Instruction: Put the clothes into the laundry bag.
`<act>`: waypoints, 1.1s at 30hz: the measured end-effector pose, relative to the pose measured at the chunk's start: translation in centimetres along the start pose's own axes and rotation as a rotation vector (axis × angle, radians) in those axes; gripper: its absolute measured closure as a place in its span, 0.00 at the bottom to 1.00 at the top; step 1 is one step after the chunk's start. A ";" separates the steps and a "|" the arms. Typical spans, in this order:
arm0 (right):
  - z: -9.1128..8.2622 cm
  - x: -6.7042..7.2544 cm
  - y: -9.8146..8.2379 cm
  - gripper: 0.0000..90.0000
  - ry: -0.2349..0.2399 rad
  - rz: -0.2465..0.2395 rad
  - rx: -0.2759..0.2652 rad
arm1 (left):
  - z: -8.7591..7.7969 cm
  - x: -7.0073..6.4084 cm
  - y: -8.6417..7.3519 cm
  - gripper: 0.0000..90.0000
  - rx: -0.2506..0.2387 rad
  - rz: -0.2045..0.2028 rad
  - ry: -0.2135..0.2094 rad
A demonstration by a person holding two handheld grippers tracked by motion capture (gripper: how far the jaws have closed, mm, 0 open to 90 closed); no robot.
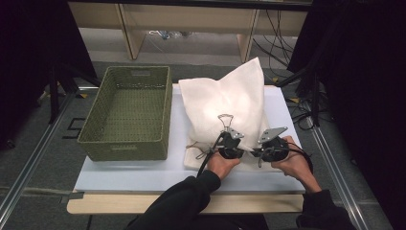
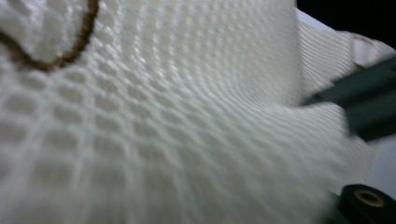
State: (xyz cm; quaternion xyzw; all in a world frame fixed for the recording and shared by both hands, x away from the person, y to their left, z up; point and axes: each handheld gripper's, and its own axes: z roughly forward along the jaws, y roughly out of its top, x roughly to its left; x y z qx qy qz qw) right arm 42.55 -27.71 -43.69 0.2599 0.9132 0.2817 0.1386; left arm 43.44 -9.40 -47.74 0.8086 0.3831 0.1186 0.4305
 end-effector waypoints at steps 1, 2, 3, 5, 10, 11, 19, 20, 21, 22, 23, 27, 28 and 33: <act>0.3 -0.1 0.0 0.97 0.002 -0.008 -0.006 | -0.4 0.0 -0.2 0.87 0.013 0.000 -0.022; 0.3 -0.1 0.0 0.97 0.002 -0.008 -0.006 | -0.4 0.0 -0.2 0.84 0.013 0.000 -0.022; 0.5 -0.1 0.0 0.97 0.007 -0.001 0.000 | -0.9 0.1 -0.3 0.84 0.025 0.002 -0.031; 1.0 -0.2 -0.1 0.97 -0.009 0.003 0.009 | -2.2 0.1 -0.5 0.81 0.030 0.035 -0.033; 2.4 -0.6 0.2 0.97 -0.040 0.007 0.027 | -5.8 0.7 -2.1 0.68 0.097 0.137 -0.058; 2.4 -0.6 0.2 0.97 -0.040 0.007 0.027 | -5.8 0.7 -2.1 0.66 0.097 0.137 -0.058; 3.9 -1.6 0.9 0.97 -0.090 -0.022 0.023 | -5.7 2.2 -3.9 0.82 0.138 0.116 -0.125; 3.9 -1.6 0.9 0.97 -0.090 -0.022 0.023 | -5.6 2.3 -3.9 0.82 0.142 0.122 -0.121; 4.2 -2.1 1.1 0.97 -0.093 -0.033 0.018 | -5.5 2.5 -3.9 0.91 0.140 0.119 -0.113; 4.3 -2.2 1.2 0.97 -0.093 -0.029 0.018 | -5.4 2.5 -4.0 0.93 0.151 0.108 -0.110; 4.3 -2.2 1.2 0.97 -0.093 -0.029 0.018 | -5.3 2.6 -4.0 0.93 0.158 0.120 -0.105; 4.3 -2.3 1.4 0.97 -0.103 0.000 0.019 | -4.9 2.8 -4.3 0.99 0.169 0.106 -0.106; 4.3 -2.4 1.4 0.97 -0.109 -0.016 0.018 | -4.9 2.8 -4.3 0.99 0.170 0.109 -0.109; 4.4 -3.1 1.6 0.97 -0.105 -0.004 0.014 | -4.9 2.7 -4.4 1.00 0.174 0.134 -0.098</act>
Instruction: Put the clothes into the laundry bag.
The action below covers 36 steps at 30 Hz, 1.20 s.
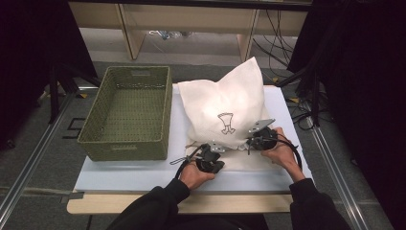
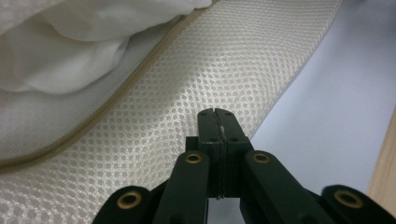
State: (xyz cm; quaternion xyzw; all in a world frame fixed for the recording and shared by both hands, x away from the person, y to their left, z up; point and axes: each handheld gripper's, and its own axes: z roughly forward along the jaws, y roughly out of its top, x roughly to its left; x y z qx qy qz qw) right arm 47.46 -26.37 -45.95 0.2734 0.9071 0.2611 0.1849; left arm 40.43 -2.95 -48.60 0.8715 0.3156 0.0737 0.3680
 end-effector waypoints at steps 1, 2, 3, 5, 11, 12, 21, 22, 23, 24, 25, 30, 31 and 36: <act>0.2 -0.1 0.0 0.97 -0.009 0.008 -0.005 | 0.0 0.1 0.0 1.00 0.007 0.009 -0.001; 0.3 -0.4 0.1 0.97 -0.013 -0.014 -0.005 | 0.1 -0.1 -0.1 1.00 -0.016 -0.017 0.000; 0.4 -0.3 0.2 0.97 -0.017 0.019 0.001 | 0.2 -0.2 -0.1 1.00 -0.014 -0.020 -0.012; 0.7 -0.8 0.5 0.97 -0.029 -0.013 -0.006 | 0.1 -0.2 -0.1 1.00 -0.011 -0.014 -0.010; 1.7 -2.7 1.1 0.97 -0.068 0.041 -0.012 | 0.1 -0.1 -0.1 1.00 -0.008 -0.010 -0.005; 1.7 -2.7 1.1 0.97 -0.076 0.078 -0.009 | 0.1 -0.1 -0.1 1.00 -0.008 -0.010 -0.005; 1.5 -3.4 1.5 0.97 -0.101 0.000 0.018 | 0.0 0.0 -0.2 1.00 -0.017 -0.020 -0.004; 1.2 -3.3 1.4 0.97 -0.099 -0.040 0.013 | 0.0 0.0 -0.2 1.00 -0.019 -0.023 -0.007; 0.7 -2.6 1.2 0.97 -0.104 0.025 0.028 | 0.0 0.0 -0.2 0.99 -0.019 -0.023 -0.007; 0.7 -2.6 1.2 0.97 -0.104 0.025 0.028 | 0.0 -0.1 -0.2 0.99 -0.019 -0.030 -0.019; 0.2 -2.6 1.1 0.97 -0.106 -0.023 0.023 | 0.0 -0.1 -0.2 0.99 -0.017 -0.033 -0.030; -2.4 -1.0 -0.3 0.97 -0.073 -0.049 0.023 | -2.3 0.3 -0.2 0.84 -0.068 -0.048 -0.002; -2.4 -1.0 -0.3 0.97 -0.073 -0.049 0.023 | -2.3 0.3 -0.2 0.80 -0.068 -0.048 -0.002; -4.1 0.3 -1.1 0.97 -0.062 -0.080 0.035 | -5.4 1.4 -1.8 0.67 -0.088 -0.075 0.072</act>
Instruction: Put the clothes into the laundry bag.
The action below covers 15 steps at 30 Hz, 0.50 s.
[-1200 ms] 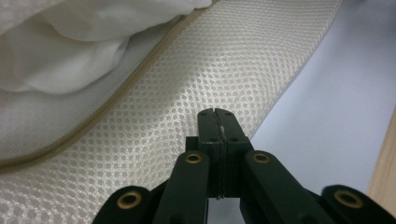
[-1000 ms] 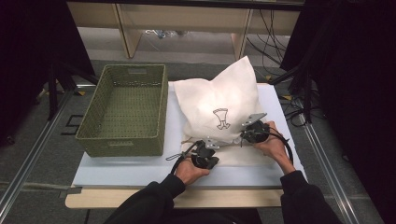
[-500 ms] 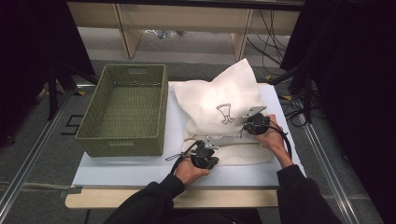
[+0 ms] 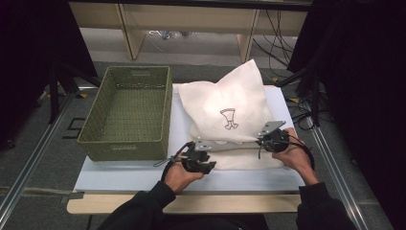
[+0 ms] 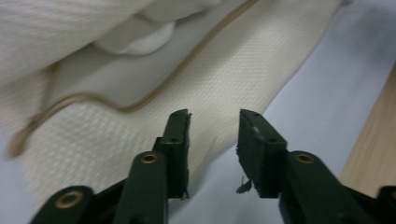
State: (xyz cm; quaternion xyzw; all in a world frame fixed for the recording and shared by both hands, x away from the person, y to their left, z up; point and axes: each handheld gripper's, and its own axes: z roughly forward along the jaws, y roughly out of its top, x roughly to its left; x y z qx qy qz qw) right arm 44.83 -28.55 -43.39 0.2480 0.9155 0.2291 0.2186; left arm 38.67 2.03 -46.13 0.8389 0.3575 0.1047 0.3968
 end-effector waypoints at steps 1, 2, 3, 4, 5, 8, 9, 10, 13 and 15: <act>-0.1 0.2 -0.1 0.97 -0.008 -0.014 0.007 | -0.4 0.4 -0.4 0.65 0.009 -0.015 0.019; 0.3 0.7 -0.3 0.97 -0.002 -0.040 0.033 | -0.8 0.7 -0.8 0.61 0.011 -0.031 0.034; 0.5 0.9 -0.4 0.98 0.011 -0.072 0.045 | -1.1 1.1 -1.1 0.59 0.015 -0.047 0.046; 0.5 0.9 -0.4 0.98 0.011 -0.072 0.045 | -1.4 1.5 -1.4 0.59 0.035 -0.043 0.064; 1.1 1.3 -0.5 0.98 0.008 -0.065 0.095 | -1.6 1.7 -1.6 0.54 0.039 -0.064 0.080; 1.6 1.2 -0.8 0.98 0.004 -0.069 0.119 | -2.0 2.4 -1.9 0.50 0.044 -0.089 0.105; 2.1 1.1 -1.2 0.98 -0.004 -0.055 0.158 | -2.1 2.5 -2.0 0.47 0.043 -0.103 0.106; 2.1 1.1 -1.2 0.98 -0.004 -0.055 0.158 | -2.1 2.6 -2.0 0.47 0.042 -0.112 0.102; 1.8 0.8 -1.3 0.97 0.002 -0.042 0.118 | -1.8 2.7 -2.1 0.45 0.044 -0.148 0.093; 1.5 0.9 -1.0 0.96 -0.006 -0.040 0.095 | -1.1 3.0 -2.2 0.43 0.046 -0.202 0.085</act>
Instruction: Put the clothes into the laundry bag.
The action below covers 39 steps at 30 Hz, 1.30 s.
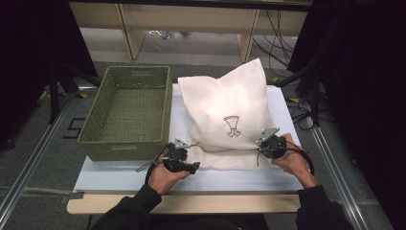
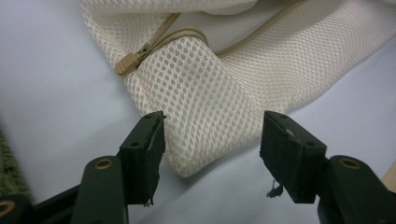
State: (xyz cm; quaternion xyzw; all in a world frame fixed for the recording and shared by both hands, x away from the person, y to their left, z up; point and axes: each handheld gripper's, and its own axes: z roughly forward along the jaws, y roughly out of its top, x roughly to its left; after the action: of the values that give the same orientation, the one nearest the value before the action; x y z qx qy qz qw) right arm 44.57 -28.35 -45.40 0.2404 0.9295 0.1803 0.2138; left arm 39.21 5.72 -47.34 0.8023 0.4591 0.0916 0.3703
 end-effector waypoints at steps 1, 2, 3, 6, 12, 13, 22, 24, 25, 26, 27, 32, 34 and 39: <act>-0.1 -0.1 0.1 0.95 -0.003 -0.029 -0.009 | 0.2 0.2 0.0 0.42 0.004 -0.005 -0.007; -0.1 0.1 0.1 0.92 0.002 0.008 -0.009 | 0.4 0.3 0.0 0.42 0.011 -0.001 -0.004; -0.3 0.2 0.2 0.88 -0.018 0.006 -0.023 | 0.4 0.3 0.0 0.45 0.011 -0.001 -0.004; -0.8 0.5 0.6 0.81 -0.040 0.006 -0.085 | 0.6 0.3 0.0 0.65 -0.003 -0.004 -0.005; -1.4 2.6 2.8 0.70 -0.095 -0.049 -0.195 | 0.9 0.7 -0.1 0.90 -0.012 0.008 0.000; -1.4 3.0 3.1 0.71 -0.105 -0.039 -0.199 | 0.8 0.6 -0.1 0.92 -0.016 0.013 0.002; -1.2 3.5 4.5 0.99 -0.099 -0.090 -0.172 | 0.4 0.3 -0.1 0.96 -0.022 0.049 -0.003; -1.9 3.6 4.2 0.99 -0.072 -0.096 -0.172 | 0.2 0.4 -0.1 0.93 -0.030 0.038 -0.006; -2.3 3.6 3.9 0.99 -0.056 -0.102 -0.168 | 0.0 0.4 -0.1 0.90 -0.029 0.044 -0.007; -2.4 3.6 3.7 1.00 -0.044 -0.105 -0.161 | -0.1 0.5 -0.1 0.88 -0.030 0.036 -0.015; -2.3 3.6 3.4 1.00 -0.038 -0.106 -0.149 | -0.2 0.5 -0.1 0.84 -0.036 0.032 -0.010; 0.5 3.8 2.4 1.00 0.004 -0.121 -0.060 | -0.7 0.7 -0.1 0.69 -0.026 0.040 0.000; 0.5 3.6 2.3 1.00 0.011 -0.116 -0.061 | -0.6 0.7 -0.1 0.66 -0.025 0.028 0.007; -0.1 3.3 2.2 1.00 0.005 -0.078 -0.072 | 0.2 1.0 -0.4 0.51 0.018 -0.002 0.010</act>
State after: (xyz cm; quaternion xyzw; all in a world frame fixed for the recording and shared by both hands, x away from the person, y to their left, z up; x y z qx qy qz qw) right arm 42.74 -24.85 -45.35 0.1956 0.9316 0.2059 0.2269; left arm 39.62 6.50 -47.92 0.8047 0.4625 0.0909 0.3609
